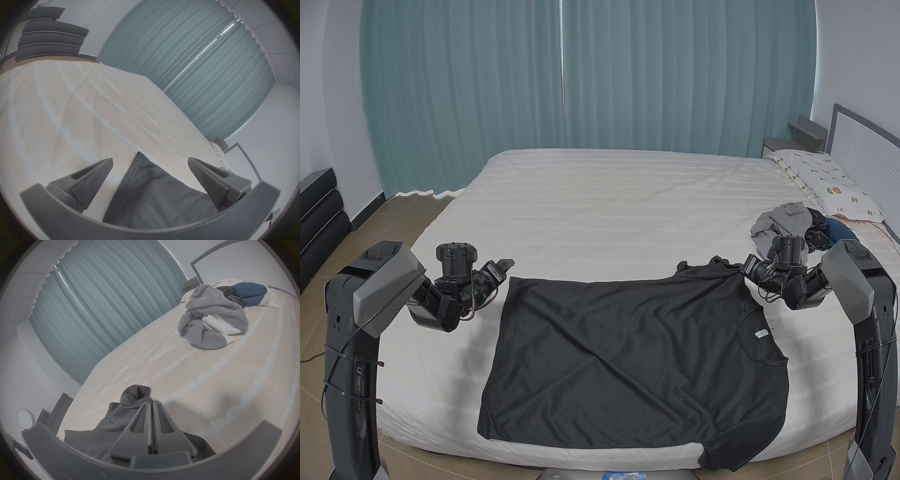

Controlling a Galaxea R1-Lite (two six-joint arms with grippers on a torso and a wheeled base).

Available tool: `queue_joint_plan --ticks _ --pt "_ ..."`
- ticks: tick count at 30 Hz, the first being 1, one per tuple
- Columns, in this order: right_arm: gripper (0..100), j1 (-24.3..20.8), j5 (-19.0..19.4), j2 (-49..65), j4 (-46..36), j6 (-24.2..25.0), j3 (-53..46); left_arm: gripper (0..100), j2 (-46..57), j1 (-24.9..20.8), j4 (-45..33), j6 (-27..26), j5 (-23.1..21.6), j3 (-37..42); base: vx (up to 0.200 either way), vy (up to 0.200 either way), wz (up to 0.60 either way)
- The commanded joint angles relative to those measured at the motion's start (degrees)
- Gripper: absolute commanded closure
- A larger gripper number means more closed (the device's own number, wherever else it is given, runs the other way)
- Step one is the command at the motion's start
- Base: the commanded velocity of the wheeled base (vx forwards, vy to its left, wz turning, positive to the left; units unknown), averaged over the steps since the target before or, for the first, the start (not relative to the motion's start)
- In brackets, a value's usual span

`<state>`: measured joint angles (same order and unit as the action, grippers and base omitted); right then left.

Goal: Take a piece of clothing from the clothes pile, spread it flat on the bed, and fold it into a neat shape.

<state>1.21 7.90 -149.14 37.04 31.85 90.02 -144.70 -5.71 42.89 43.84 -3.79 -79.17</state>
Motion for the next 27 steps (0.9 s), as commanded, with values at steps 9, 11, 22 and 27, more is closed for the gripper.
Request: queue_joint_plan --ticks 9,11,22,27 --pt "100 -0.9 -0.7 0.3 0.1 0.1 0.0 0 -10.2 -3.1 -2.5 0.1 0.2 -13.4 0.0 0.0 0.0" --pt "100 -1.0 -0.8 0.3 0.1 0.1 0.2 0 -11.2 -2.9 -2.5 0.1 0.4 -14.6 0.0 0.0 0.0" --pt "100 -1.1 -1.7 0.6 0.8 0.1 1.1 100 -11.7 -2.4 -2.1 0.6 2.1 -16.3 0.0 0.0 0.0" --pt "100 -0.7 -2.9 0.7 1.3 0.1 2.3 100 -11.5 -2.1 -1.5 3.0 4.1 -17.3 0.0 0.0 0.0"
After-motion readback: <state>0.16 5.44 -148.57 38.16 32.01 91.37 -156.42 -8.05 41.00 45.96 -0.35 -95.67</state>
